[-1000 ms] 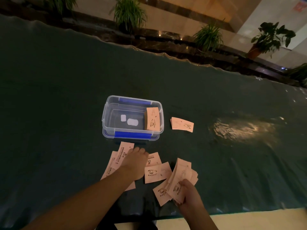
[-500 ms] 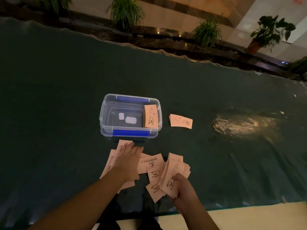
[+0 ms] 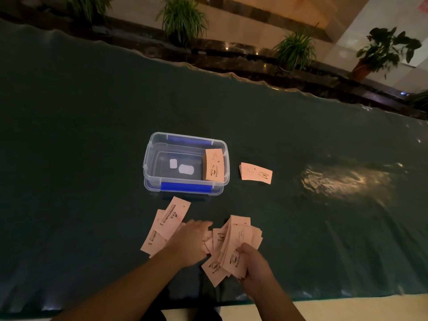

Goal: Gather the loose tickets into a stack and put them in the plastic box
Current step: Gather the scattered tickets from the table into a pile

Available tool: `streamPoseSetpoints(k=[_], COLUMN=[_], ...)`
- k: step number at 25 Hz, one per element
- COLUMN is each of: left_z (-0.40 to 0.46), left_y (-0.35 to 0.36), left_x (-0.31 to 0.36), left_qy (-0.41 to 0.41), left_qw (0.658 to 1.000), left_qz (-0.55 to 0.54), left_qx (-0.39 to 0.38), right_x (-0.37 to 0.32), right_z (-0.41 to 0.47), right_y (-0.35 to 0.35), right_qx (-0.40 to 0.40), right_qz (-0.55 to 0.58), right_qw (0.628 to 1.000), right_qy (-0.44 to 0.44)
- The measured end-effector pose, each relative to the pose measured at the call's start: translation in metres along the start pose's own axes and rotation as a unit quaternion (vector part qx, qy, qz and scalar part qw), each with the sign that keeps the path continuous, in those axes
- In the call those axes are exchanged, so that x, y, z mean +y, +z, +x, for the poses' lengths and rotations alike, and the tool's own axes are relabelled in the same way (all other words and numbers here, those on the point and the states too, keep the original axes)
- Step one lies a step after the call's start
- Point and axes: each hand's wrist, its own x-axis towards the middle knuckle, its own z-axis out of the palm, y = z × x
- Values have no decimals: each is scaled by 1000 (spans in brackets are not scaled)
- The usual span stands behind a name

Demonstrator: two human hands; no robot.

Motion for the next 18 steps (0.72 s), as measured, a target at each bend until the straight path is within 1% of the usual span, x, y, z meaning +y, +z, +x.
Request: streamPoseSetpoints(k=[2, 4, 6, 8, 10, 13, 16, 18], left_z=[-4, -8, -10, -10, -9, -12, -16, -19], left_y=[6, 7, 8, 9, 9, 13, 17, 17], left_x=[6, 9, 13, 22, 30, 37, 44, 44], left_qy=[8, 4, -31, -87, -113, -134, -155, -154], left_qw=[999, 998, 990, 971, 957, 947, 930, 922], left_qz=[-13, -50, -117, -207, -258, -284, -327, -348], left_qx=[-33, -48, -66, -78, -70, -67, -63, -67], right_x=[-1, -4, -8, -12, -15, -19, -20, -17], right_z=[3, 6, 7, 7, 6, 6, 5, 3], right_y=[3, 7, 11, 16, 21, 27, 30, 32], right_qx=[6, 15, 21, 19, 17, 9, 0, -20], right_qz=[-29, -63, -83, -94, -104, -115, -121, -129], right_qw=[999, 997, 995, 995, 994, 993, 992, 991], right_qy=[-20, -37, -44, -39, -34, -34, -27, -15])
